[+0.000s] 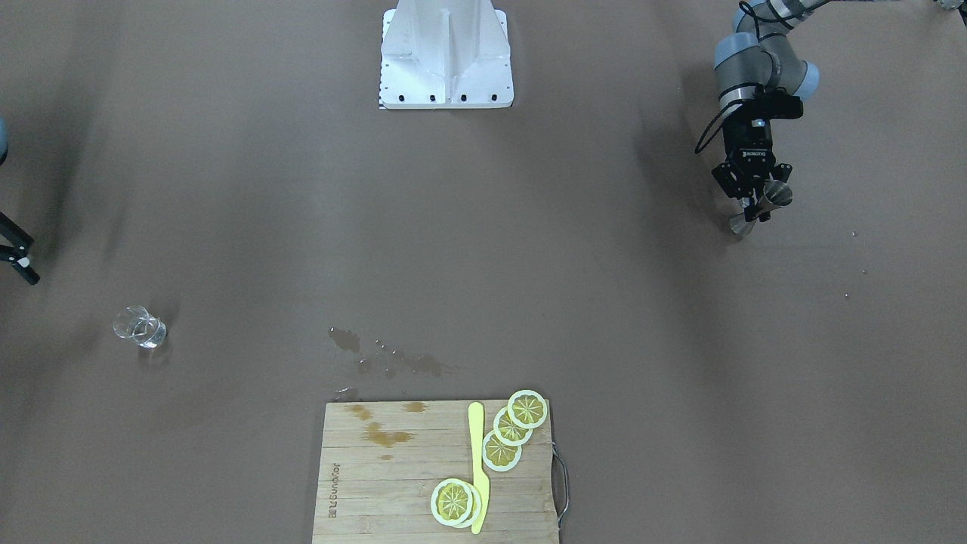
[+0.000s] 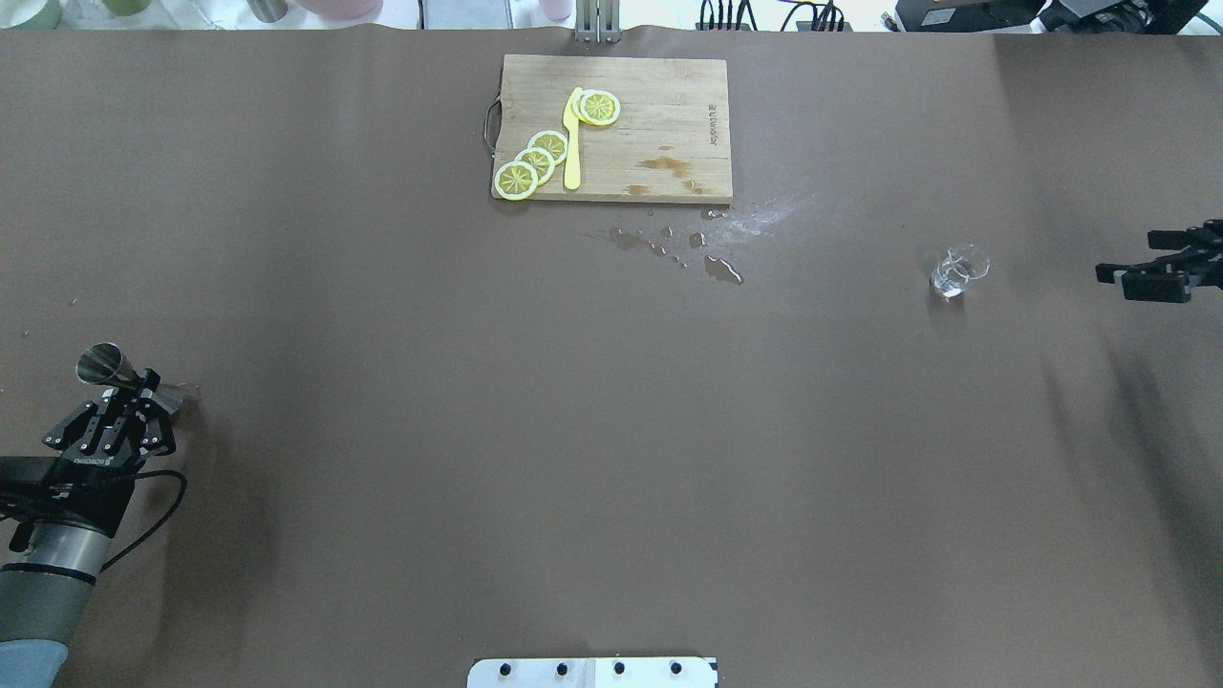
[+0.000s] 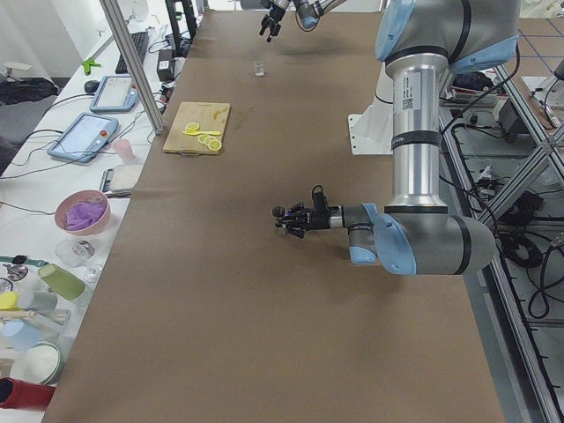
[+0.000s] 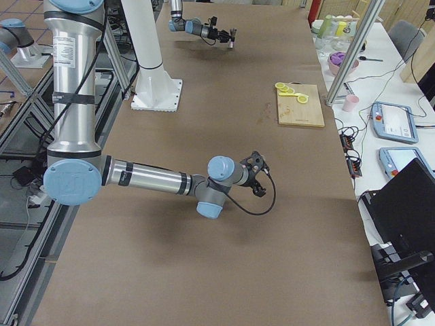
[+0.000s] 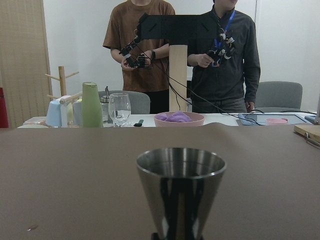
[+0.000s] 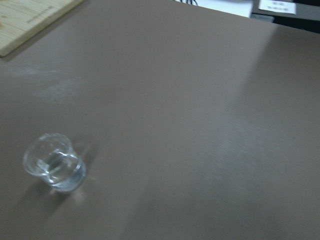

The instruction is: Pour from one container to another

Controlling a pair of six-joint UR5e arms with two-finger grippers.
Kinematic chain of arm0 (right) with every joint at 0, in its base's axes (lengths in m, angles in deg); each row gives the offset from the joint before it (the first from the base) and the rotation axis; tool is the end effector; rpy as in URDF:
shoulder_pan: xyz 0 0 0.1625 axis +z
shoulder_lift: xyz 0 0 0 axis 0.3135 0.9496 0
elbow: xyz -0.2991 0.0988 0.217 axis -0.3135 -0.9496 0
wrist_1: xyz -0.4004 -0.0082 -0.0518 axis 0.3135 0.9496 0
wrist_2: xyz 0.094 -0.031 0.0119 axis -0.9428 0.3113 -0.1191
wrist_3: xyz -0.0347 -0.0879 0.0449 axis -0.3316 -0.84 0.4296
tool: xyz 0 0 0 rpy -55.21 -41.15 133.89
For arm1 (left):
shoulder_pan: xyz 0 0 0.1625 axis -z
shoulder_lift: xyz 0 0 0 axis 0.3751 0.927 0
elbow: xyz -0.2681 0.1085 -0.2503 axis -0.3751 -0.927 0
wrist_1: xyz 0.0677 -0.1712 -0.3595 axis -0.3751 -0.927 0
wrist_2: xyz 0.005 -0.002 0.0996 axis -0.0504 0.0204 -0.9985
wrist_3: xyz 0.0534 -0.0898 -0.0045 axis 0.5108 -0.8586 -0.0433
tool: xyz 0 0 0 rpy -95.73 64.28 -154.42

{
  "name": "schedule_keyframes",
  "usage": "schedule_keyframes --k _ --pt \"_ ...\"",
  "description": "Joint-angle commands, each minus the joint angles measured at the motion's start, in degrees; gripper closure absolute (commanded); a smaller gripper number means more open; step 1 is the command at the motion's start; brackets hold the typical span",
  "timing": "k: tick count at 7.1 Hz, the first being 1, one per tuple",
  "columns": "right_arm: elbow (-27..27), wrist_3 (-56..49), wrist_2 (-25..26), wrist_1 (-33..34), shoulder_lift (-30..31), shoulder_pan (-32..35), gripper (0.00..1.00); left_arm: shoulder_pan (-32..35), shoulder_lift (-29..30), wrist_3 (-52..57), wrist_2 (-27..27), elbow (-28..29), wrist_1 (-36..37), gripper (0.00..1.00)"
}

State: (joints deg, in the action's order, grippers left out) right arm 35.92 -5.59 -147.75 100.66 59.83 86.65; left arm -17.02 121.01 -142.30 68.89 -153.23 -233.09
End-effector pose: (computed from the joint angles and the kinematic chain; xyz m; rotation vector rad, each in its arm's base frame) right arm -0.0980 -0.4578 0.6026 0.7298 -0.9113 -0.1742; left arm 0.3550 -0.2658 0.5669 1.2835 0.6896 -0.5494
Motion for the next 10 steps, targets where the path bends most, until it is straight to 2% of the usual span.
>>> schedule_keyframes --k 1,2,4,6,8,10 --pt "-0.4 -4.8 -10.1 12.6 1.5 11.2 0.0 0.0 0.0 -0.4 0.0 0.0 0.0 0.94" --pt "-0.2 -10.1 -10.8 18.6 0.7 14.0 0.0 0.0 0.0 -0.4 0.0 0.0 0.0 0.9" --pt "1.0 -10.7 -13.3 27.1 -0.7 15.2 0.0 0.0 0.0 -0.4 0.1 0.0 0.0 0.86" --pt "-0.3 -11.6 -15.0 36.1 -0.9 16.8 0.0 0.0 0.5 -1.5 0.4 0.0 0.1 0.68" --pt "0.0 -12.0 -13.7 41.9 -0.6 14.9 0.0 0.0 0.6 -1.5 0.5 -0.1 0.0 0.63" --pt "0.7 -21.3 -13.2 48.9 -0.8 15.5 0.0 0.0 0.6 -1.5 0.6 -0.2 0.1 0.57"
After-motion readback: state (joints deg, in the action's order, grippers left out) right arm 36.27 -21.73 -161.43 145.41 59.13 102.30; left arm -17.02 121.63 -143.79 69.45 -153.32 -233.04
